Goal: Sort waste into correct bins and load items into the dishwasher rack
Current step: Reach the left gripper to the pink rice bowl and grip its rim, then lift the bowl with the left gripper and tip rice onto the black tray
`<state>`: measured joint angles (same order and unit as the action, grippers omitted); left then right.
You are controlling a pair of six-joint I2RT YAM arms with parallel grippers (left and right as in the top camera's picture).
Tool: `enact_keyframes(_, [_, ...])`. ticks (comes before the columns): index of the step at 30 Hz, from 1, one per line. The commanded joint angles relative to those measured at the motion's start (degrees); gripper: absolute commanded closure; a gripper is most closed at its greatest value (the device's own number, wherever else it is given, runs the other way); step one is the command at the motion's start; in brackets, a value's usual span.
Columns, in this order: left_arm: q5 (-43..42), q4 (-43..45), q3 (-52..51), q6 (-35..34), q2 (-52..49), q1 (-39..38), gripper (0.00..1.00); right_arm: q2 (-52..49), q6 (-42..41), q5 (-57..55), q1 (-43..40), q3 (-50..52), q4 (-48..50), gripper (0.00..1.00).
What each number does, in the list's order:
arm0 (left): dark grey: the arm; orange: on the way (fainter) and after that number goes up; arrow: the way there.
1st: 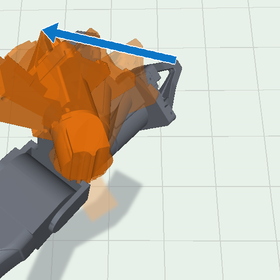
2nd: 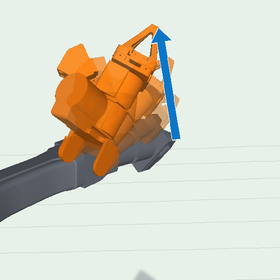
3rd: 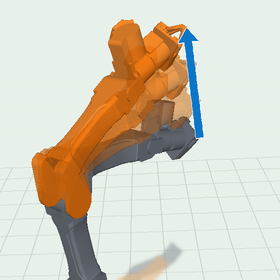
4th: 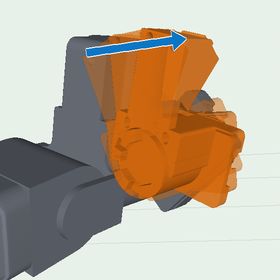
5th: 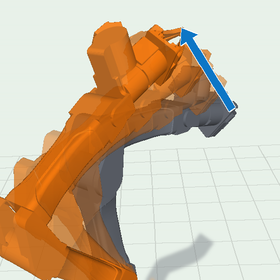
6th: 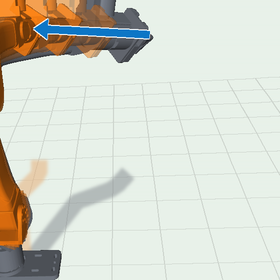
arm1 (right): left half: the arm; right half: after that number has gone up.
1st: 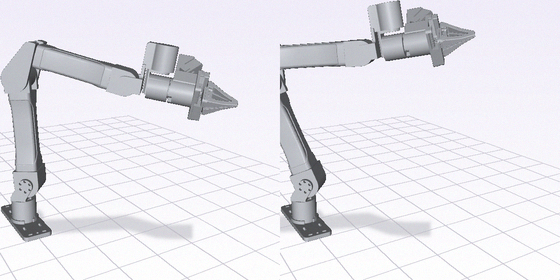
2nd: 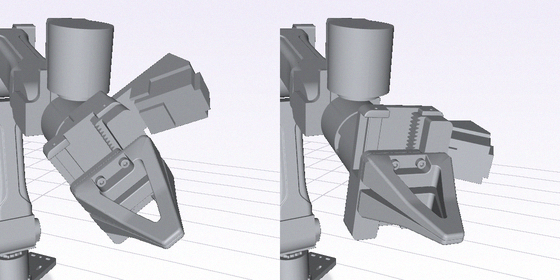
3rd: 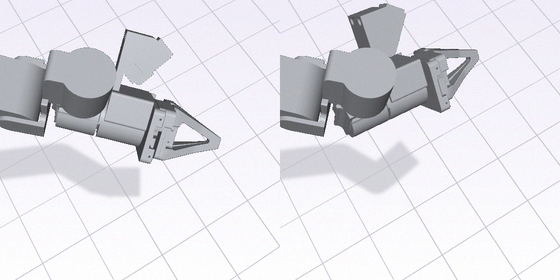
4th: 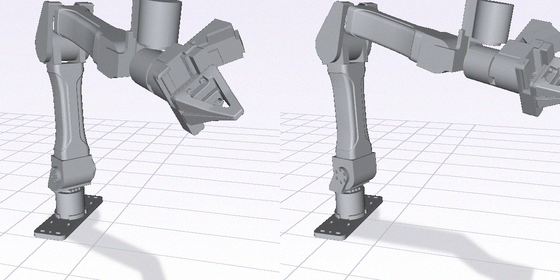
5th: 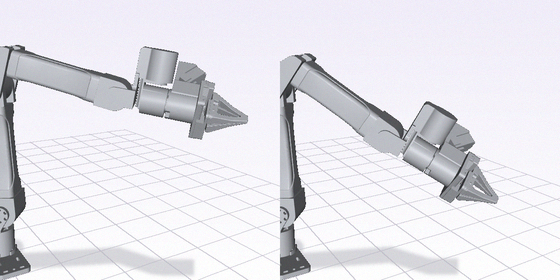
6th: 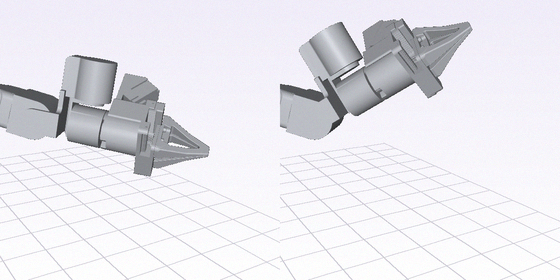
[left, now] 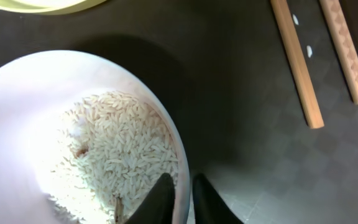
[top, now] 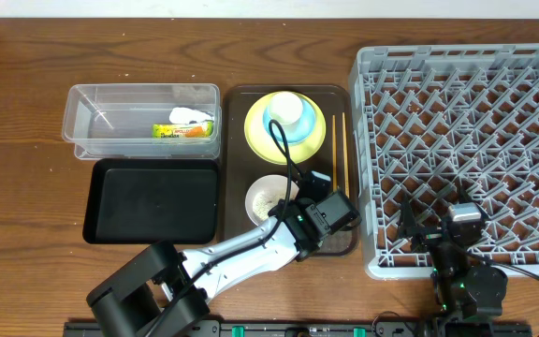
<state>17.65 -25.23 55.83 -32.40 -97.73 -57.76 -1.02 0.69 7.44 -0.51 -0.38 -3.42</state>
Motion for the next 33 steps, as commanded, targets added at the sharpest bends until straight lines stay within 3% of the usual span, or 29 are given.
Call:
enact_keyframes(1, [0.0,-0.2,-0.6,0.5,0.7,0.2,0.89,0.1,0.5,-0.2,0.6,0.1,-0.2,0.01])
enact_keyframes(3, [0.0,-0.2,-0.6,0.5,0.8,0.2,0.94,0.1,0.5,-0.1,0.6,0.1,-0.2,0.01])
enact_keyframes(12, [4.5,-2.1,0.0,0.7,4.0,0.2,0.94,0.1,0.5,-0.1,0.6,0.1,-0.2,0.01])
enact_keyframes(21, [4.5,-8.2,0.5,2.2,17.5,1.9,0.94,0.1,0.5,-0.2,0.6,0.1,-0.2,0.01])
enact_keyframes(28, [2.8,-14.6,0.5,2.2,28.4,11.4,0.94,0.1,0.5,-0.2,0.6,0.1,-0.2,0.01])
enact_keyframes(33, [-5.0,-18.0,0.5,2.3,33.5,24.6,0.94,0.1,0.5,-0.2,0.6,0.1,-0.2,0.01])
